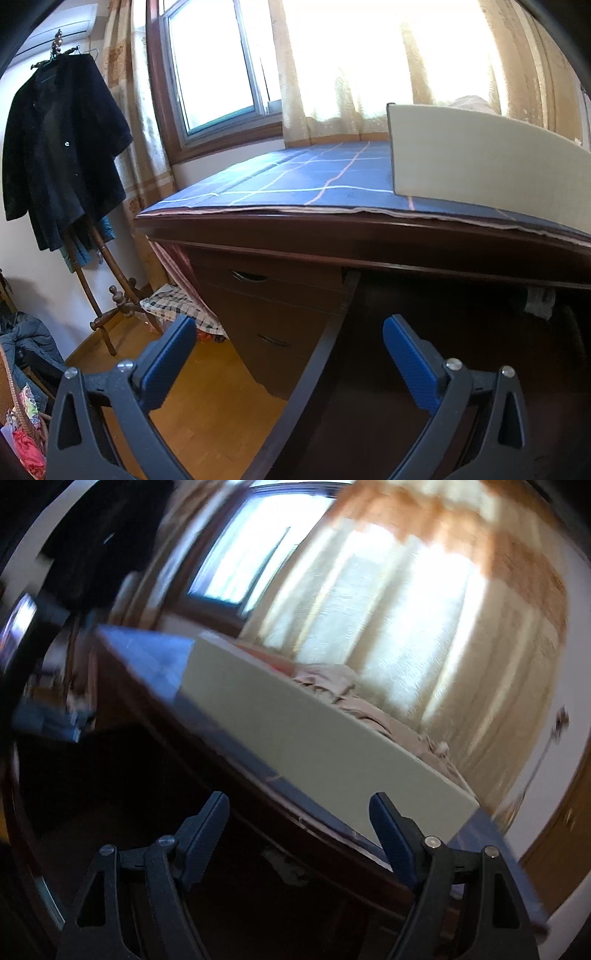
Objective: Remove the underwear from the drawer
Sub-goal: 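Move the open right gripper back down into the drawer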
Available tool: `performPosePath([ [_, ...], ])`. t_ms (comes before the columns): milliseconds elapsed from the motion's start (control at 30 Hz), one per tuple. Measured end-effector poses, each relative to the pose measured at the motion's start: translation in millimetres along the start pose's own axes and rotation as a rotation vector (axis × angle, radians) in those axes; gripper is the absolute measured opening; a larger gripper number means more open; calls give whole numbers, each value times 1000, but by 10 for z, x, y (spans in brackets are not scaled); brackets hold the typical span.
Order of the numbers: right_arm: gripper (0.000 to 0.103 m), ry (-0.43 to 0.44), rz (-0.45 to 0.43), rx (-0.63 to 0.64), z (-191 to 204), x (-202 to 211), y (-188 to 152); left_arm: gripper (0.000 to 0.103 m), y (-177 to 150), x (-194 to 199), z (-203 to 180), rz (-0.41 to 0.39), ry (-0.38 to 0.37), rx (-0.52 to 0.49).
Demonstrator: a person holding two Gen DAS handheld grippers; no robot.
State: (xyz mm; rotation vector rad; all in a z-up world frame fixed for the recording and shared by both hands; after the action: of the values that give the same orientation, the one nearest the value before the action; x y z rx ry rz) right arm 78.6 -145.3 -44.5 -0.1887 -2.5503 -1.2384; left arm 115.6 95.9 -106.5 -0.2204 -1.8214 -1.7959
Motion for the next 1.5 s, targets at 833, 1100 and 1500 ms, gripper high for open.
performPosePath([
  [833, 31, 68, 370, 639, 605, -634, -770, 103, 33, 48, -37, -47, -22, -34],
  [1100, 31, 273, 645, -329, -96, -680, -902, 102, 18, 15, -77, -19, -24, -52],
  [1500, 32, 256, 474, -1914, -169, -666, -1817, 101, 15, 138, -174, -85, -50, -107],
])
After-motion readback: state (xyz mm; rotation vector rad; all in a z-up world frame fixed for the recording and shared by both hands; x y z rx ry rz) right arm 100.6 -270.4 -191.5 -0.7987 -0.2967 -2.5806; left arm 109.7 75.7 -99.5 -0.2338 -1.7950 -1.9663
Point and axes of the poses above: each gripper's, at about its wrist camera, not at the fingertips, and x roughly against the way its jaws point, z to its left, y to its top, the point moved 7 cm from there along -x, roughly the way its jaws point, and after that the axes turned 6 degrees about x, right-handed, at the moved point
